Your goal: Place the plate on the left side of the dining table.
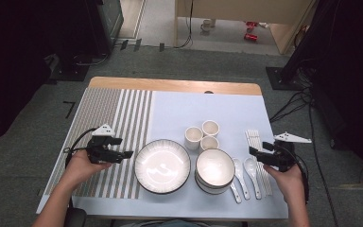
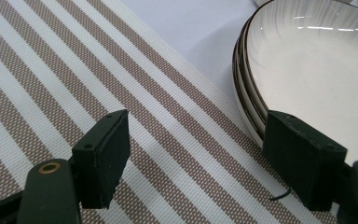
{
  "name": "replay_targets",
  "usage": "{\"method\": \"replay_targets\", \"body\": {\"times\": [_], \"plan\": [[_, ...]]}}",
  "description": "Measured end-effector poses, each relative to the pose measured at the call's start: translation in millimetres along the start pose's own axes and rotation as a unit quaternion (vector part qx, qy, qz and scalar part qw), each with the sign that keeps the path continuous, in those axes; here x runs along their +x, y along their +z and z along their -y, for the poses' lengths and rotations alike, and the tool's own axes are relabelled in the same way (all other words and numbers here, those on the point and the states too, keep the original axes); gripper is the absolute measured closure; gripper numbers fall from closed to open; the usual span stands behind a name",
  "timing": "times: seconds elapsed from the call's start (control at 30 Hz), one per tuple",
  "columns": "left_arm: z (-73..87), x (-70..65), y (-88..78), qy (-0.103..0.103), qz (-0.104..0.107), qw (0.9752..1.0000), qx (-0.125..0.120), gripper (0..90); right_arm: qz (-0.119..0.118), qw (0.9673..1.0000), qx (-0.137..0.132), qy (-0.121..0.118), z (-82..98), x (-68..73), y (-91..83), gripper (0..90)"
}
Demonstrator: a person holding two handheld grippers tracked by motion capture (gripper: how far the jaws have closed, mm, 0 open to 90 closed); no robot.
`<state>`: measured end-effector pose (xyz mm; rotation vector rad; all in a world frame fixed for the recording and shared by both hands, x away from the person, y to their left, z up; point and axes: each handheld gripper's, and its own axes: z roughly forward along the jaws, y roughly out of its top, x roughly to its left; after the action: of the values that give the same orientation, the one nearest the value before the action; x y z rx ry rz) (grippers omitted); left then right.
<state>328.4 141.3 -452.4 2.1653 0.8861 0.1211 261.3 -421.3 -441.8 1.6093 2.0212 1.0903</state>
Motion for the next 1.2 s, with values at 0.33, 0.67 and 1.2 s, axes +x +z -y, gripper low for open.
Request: {"method": "replay_targets", "body": {"times": [0.33, 0.67, 1.2], "plan": [[-10.2, -2.3, 8.5, 0.006, 0.015, 0.9999, 0.002, 24.7, -0.013, 0.9997, 0.000, -0.021, -0.9, 19.6, -9.9, 38.7], [-20.3, -6.1, 15.4, 0.011, 0.032, 0.9994, 0.002, 26.2, -0.021, 0.9993, -0.005, -0.032, -0.4, 34.8, -19.1, 42.1], [-33.9, -10.7, 25.3, 0.008, 0.052, 0.9986, 0.009, 27.4, -0.037, 0.9987, -0.013, -0.032, -3.4, 58.9, -37.5, 45.5]]}}
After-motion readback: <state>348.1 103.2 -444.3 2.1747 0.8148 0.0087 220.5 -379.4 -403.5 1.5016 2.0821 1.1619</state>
